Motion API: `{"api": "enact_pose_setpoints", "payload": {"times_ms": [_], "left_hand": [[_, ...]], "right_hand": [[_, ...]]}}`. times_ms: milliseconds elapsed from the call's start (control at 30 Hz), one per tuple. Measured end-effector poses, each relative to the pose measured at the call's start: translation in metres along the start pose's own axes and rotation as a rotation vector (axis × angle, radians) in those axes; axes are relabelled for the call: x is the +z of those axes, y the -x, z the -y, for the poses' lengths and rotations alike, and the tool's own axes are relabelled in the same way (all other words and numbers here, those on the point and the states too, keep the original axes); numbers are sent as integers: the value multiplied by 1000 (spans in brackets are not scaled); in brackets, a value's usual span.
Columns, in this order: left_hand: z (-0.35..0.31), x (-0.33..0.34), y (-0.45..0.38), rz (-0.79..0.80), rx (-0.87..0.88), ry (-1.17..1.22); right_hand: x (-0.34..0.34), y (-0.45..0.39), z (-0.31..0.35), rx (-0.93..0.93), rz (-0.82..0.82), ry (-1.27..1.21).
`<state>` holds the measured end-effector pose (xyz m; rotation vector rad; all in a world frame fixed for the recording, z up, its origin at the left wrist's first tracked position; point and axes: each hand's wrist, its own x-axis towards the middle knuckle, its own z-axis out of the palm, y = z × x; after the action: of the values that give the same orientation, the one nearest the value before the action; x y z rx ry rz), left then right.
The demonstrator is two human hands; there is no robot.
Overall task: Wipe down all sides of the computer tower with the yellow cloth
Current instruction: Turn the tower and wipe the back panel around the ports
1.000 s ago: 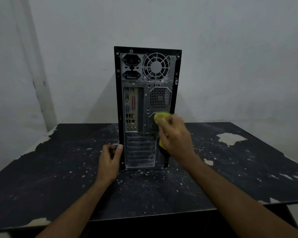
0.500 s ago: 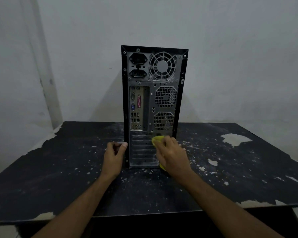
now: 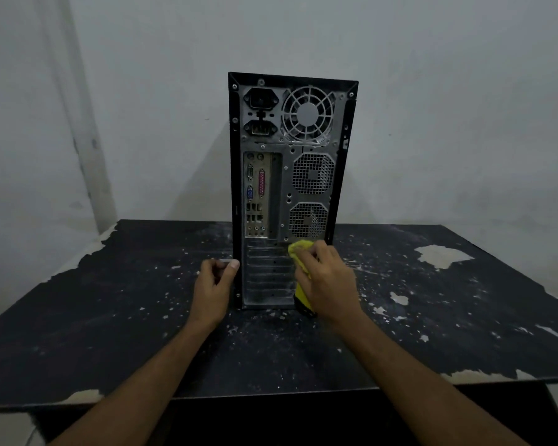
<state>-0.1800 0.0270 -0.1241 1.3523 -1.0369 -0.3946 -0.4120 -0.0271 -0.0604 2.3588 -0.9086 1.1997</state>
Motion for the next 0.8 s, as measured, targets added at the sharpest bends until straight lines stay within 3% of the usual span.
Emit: {"api": "enact_pose_setpoints", "payload": {"times_ms": [167, 267, 567, 800], "left_hand": [[-5, 0, 2, 1, 6, 12], [-5, -1, 3, -3, 7, 3], [-7, 1, 3, 10, 30, -2], [-4, 1, 4, 21, 62, 28]], "right_hand": [[20, 42, 21, 75, 413, 141], [18, 32, 27, 165, 521, 127], [21, 32, 34, 150, 624, 230], [52, 29, 65, -84, 448, 38]]}}
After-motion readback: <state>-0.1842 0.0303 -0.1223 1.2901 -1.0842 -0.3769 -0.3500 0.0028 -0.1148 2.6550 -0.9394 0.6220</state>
